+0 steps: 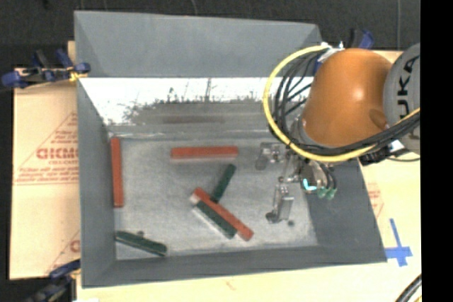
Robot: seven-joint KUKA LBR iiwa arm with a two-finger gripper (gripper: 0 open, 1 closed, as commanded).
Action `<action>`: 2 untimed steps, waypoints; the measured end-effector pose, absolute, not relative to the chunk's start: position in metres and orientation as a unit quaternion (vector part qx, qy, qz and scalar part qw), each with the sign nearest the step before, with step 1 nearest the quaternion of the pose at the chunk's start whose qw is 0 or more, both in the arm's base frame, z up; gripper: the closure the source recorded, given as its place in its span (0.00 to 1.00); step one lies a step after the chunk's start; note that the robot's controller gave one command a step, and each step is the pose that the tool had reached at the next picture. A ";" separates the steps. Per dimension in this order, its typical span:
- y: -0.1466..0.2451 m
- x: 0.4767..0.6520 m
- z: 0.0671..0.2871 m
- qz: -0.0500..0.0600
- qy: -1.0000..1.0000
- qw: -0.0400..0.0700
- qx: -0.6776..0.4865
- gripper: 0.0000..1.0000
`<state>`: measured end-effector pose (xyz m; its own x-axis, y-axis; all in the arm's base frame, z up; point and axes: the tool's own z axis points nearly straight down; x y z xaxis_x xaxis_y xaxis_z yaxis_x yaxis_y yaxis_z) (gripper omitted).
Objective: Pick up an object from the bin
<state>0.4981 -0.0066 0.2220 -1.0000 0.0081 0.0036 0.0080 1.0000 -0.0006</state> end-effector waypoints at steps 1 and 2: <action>-0.007 0.500 0.225 0.000 -1.000 -0.002 -0.004 0.00; 0.014 0.501 0.158 -0.001 -1.000 -0.004 -0.020 0.00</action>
Offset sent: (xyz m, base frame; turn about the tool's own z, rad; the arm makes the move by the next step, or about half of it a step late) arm 0.0006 0.0476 -0.1520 0.0832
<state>0.5009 0.0144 0.1583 -0.9991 0.0406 -0.0086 0.0406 0.9992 0.0016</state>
